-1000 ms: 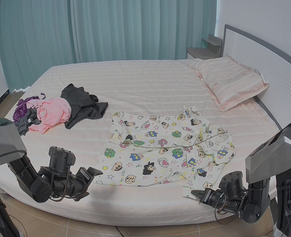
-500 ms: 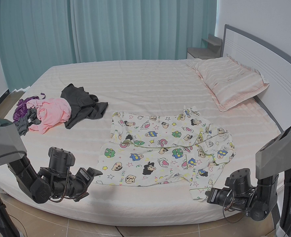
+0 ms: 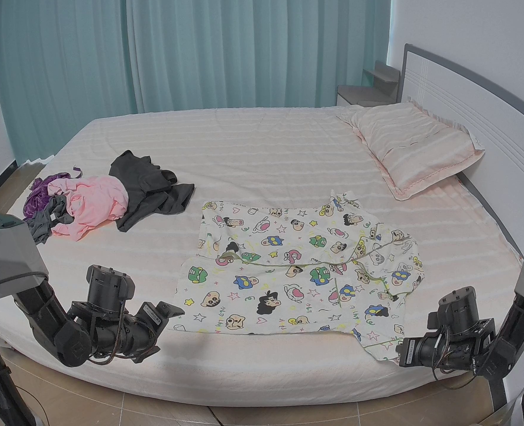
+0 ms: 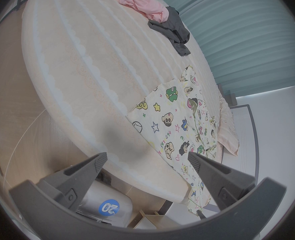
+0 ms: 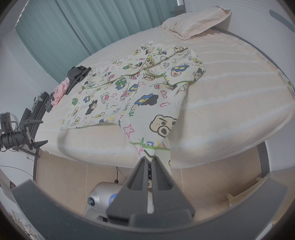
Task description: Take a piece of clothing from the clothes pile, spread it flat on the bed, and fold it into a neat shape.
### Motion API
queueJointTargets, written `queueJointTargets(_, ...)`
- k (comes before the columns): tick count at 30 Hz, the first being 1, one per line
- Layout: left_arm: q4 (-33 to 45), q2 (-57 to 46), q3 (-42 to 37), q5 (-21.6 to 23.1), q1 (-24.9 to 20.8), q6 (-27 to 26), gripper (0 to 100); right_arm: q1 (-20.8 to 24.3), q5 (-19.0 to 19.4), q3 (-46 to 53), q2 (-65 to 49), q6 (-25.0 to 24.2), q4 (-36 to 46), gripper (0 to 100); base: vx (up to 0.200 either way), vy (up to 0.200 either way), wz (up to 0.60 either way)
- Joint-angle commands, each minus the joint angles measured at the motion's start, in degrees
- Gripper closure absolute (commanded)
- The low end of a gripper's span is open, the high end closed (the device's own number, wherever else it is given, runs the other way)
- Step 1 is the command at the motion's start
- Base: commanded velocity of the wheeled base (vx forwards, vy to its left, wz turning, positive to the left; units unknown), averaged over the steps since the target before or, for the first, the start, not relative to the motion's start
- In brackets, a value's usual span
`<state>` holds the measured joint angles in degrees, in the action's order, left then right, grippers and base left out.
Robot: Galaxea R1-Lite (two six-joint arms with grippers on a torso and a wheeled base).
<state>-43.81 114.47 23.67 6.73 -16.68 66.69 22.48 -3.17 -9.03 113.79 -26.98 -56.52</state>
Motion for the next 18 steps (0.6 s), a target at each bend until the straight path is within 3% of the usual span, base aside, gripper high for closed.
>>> queueJointTargets(1,0.0,0.1,0.0,0.0,0.0,0.0,0,-0.2,0.0,-4.2,-8.3,1.8,8.4,100,0.000,0.000,0.00)
queueJointTargets(8,0.0,0.2,0.0,0.0,0.0,0.0,0,-0.2,0.1,-4.2,-8.2,2.1,10.5,100,0.000,0.000,0.00)
queueJointTargets(9,0.0,0.2,0.0,0.0,0.0,0.0,0,-0.2,0.1,-4.1,-8.1,2.2,10.5,0,0.000,0.000,0.00)
queueJointTargets(18,0.0,0.2,0.0,0.0,0.0,0.0,0,-0.2,0.1,-3.1,-8.4,2.4,10.5,0,0.000,0.000,0.00)
